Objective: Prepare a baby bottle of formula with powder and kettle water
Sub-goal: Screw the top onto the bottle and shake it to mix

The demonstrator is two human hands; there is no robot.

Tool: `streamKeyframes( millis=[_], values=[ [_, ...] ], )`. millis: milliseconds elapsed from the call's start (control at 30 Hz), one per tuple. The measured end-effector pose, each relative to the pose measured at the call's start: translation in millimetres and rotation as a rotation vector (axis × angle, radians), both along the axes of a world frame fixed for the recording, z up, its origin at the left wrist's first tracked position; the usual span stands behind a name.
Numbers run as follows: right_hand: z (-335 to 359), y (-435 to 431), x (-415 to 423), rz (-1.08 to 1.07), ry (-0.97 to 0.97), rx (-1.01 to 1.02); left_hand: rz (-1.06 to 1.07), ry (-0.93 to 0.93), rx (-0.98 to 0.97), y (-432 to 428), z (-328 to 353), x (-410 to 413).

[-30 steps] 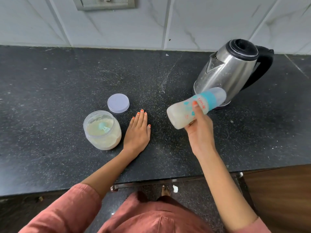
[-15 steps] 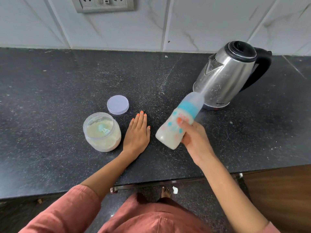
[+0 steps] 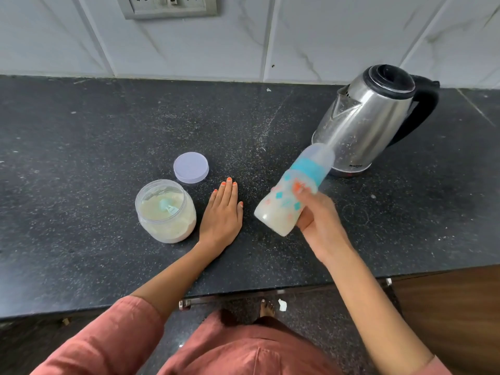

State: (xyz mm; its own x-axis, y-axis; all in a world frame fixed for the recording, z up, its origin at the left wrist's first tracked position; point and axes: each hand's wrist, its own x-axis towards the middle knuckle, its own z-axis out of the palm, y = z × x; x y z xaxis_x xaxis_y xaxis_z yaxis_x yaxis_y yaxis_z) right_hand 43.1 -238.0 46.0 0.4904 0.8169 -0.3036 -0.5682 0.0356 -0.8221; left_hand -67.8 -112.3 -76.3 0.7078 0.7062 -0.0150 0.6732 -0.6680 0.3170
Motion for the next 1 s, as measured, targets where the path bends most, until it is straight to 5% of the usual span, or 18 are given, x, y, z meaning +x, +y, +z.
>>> streamKeyframes(
  millis=[133,333,533,733,900,1000],
  values=[
    [6,8,15,-0.291,0.187,0.133,0.002,-0.03,0.03,-1,-1,0],
    [-4,-5,0,0.102,-0.085,-0.08,-0.003,0.002,0.011,0,-1,1],
    [5,8,15,-0.298,0.154,0.131,0.007,-0.022,0.022,-1,0,1],
    [-5,-3,-4,0.054,-0.01,-0.062,0.0,-0.013,0.0,0,-1,1],
    [9,6,14,-0.328,0.18,0.138,0.006,-0.028,0.015,-1,0,0],
    [2,3,5,-0.224,0.071,0.055,0.007,-0.022,0.018,0,0,0]
  ],
)
